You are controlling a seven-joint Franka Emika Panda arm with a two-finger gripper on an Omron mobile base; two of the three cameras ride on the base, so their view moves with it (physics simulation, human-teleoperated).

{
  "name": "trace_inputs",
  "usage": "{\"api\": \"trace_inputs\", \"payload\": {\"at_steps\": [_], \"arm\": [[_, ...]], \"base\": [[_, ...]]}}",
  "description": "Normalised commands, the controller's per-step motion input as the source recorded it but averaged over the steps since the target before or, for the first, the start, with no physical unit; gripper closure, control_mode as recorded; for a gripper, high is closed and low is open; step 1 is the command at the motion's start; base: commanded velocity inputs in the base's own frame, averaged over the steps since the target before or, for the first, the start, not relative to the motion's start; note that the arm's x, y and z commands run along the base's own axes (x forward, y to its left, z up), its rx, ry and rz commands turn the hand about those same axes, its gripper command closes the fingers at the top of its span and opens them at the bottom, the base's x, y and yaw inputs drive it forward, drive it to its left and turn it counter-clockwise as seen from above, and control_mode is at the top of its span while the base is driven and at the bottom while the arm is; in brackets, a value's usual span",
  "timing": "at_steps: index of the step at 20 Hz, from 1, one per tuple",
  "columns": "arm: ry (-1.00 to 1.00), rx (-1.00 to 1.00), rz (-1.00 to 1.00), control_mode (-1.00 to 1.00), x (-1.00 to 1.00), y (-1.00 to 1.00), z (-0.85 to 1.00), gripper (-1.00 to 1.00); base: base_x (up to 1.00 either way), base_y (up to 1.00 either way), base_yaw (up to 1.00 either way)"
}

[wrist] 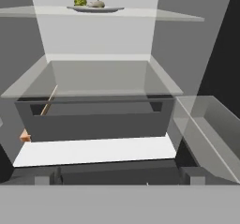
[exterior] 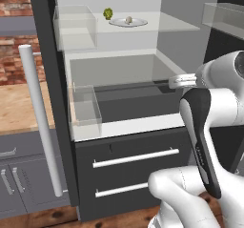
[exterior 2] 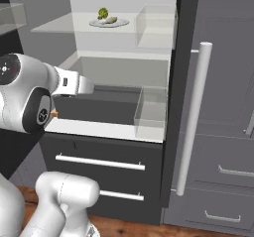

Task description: Retrieve the fish from the fridge and place it on the saucepan with marinade on the stove.

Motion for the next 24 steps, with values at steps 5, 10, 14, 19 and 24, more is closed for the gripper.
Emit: {"api": "trace_inputs", "payload": {"at_steps": [5,10,14,19,24], "arm": [[0.0,0.0,0.0,-1.0,0.0,0.0,0.0,-1.0],[0.0,0.0,0.0,1.0,0.0,0.0,0.0,-1.0],[0.0,0.0,0.0,1.0,0.0,0.0,0.0,-1.0],[0.0,0.0,0.0,1.0,0.0,0.0,0.0,-1.0],[0.0,0.0,0.0,1.0,0.0,0.0,0.0,-1.0]], "base": [[0.0,0.0,0.0],[0.27,-0.16,0.01],[0.59,0.19,-0.04],[0.9,0.41,-0.05],[0.65,0.57,0.0]]}}
